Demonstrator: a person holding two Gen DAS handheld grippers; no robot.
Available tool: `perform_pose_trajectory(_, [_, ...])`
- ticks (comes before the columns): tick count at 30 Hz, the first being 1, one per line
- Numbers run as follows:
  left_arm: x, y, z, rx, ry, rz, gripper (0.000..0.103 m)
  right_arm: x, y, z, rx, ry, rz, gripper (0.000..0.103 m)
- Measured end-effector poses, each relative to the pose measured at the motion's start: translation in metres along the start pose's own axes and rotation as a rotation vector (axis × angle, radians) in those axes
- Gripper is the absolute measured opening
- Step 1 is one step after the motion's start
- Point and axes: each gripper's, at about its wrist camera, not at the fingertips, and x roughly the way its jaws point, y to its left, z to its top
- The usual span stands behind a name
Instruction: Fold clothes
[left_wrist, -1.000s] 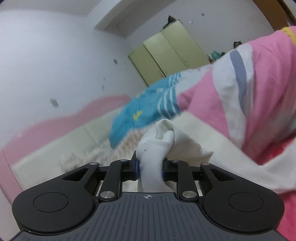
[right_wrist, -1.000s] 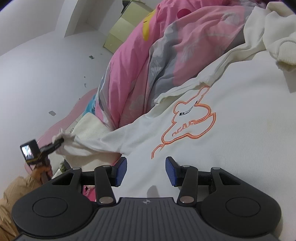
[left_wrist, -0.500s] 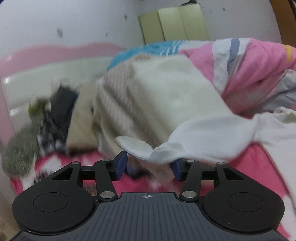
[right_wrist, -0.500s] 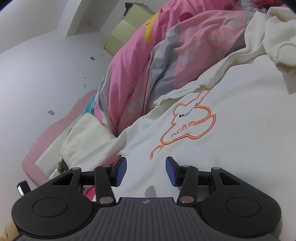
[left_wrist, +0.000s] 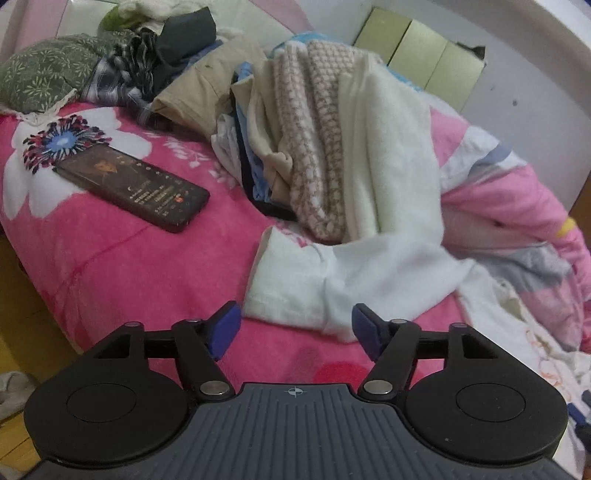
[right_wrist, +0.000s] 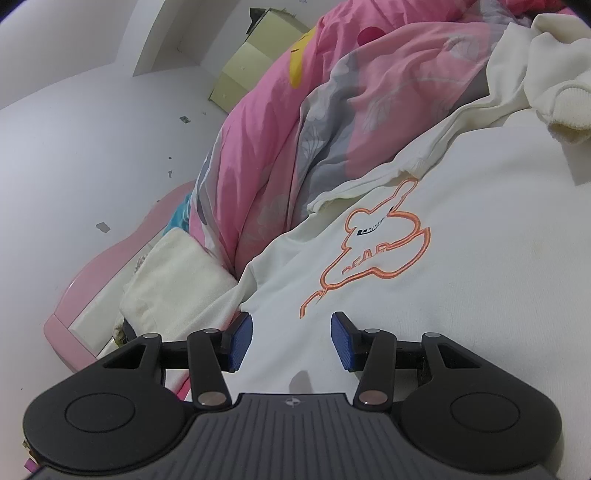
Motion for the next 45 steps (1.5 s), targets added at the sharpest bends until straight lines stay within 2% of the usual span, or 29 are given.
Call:
perform_pose_trajectory(6, [0.018,0.011,0.019,-0.072,0.012,0.003,0.068,0.0,-0.001,0.0,0.002,0.0,0.002,0.049])
perform_pose_trajectory(8, [0.03,0.014,0.028,-0.083,0.029,-0.006,0.068,0.0,-0.001,0.0,0.003,0.0,0.002,0.049])
perform_pose_trajectory(11, [0.053,0.014,0.041,-0.074,0.069,0.022,0.066,0.0,-0.001,0.001,0.004,-0.001,0.003,0.049])
perform_pose_trajectory(13, [0.069,0.011,0.047,-0.046,0.103,0.059,0.059,0.0,-0.001,0.001,0.006,-0.002,0.004,0.049])
perform_pose_trajectory(14, [0.077,0.008,0.049,-0.018,0.125,0.093,0.052,-0.001,-0.001,0.001,0.006,-0.002,0.005,0.049])
perform_pose_trajectory(16, [0.085,-0.002,0.049,0.061,0.134,0.143,0.045,-0.001,-0.001,0.001,0.008,-0.002,0.006,0.05])
perform_pose_trajectory(17, [0.087,-0.007,0.048,0.104,0.13,0.16,0.036,-0.001,-0.001,0.001,0.008,-0.002,0.006,0.05])
perform_pose_trajectory(18, [0.087,-0.013,0.046,0.145,0.126,0.171,0.023,-0.001,-0.001,0.001,0.008,-0.002,0.007,0.05])
perform_pose_trajectory(19, [0.087,-0.018,0.045,0.179,0.12,0.184,0.017,-0.001,-0.001,0.001,0.009,-0.003,0.007,0.05])
perform_pose_trajectory(20, [0.085,-0.022,0.044,0.198,0.109,0.203,0.007,-0.001,-0.001,0.001,0.009,-0.003,0.008,0.05])
perform_pose_trajectory(21, [0.082,-0.026,0.045,0.212,0.09,0.223,0.003,-0.001,-0.001,0.002,0.009,-0.003,0.008,0.05])
perform_pose_trajectory(24, [0.059,-0.046,0.051,0.281,-0.057,0.236,0.002,-0.001,-0.001,0.002,0.01,-0.002,0.008,0.05])
perform_pose_trajectory(28, [0.02,-0.092,0.065,0.503,-0.339,0.256,0.002,-0.001,-0.002,0.002,0.01,-0.001,0.008,0.05])
perform_pose_trajectory(30, [0.01,-0.114,0.076,0.602,-0.452,0.268,0.002,-0.001,-0.002,0.002,0.01,-0.001,0.008,0.05])
perform_pose_trajectory(34, [0.008,-0.145,0.111,0.688,-0.576,0.278,0.002,-0.002,-0.002,0.003,0.01,0.0,0.008,0.05])
perform_pose_trajectory(37, [0.015,-0.159,0.138,0.701,-0.604,0.291,0.002,-0.002,-0.002,0.003,0.01,0.001,0.013,0.052])
perform_pose_trajectory(42, [0.022,-0.165,0.183,0.535,-0.506,0.258,0.002,-0.001,-0.001,0.003,0.009,0.005,0.018,0.054])
perform_pose_trajectory(45, [0.023,-0.167,0.197,0.478,-0.487,0.251,0.002,-0.001,-0.001,0.003,0.011,0.005,0.019,0.054])
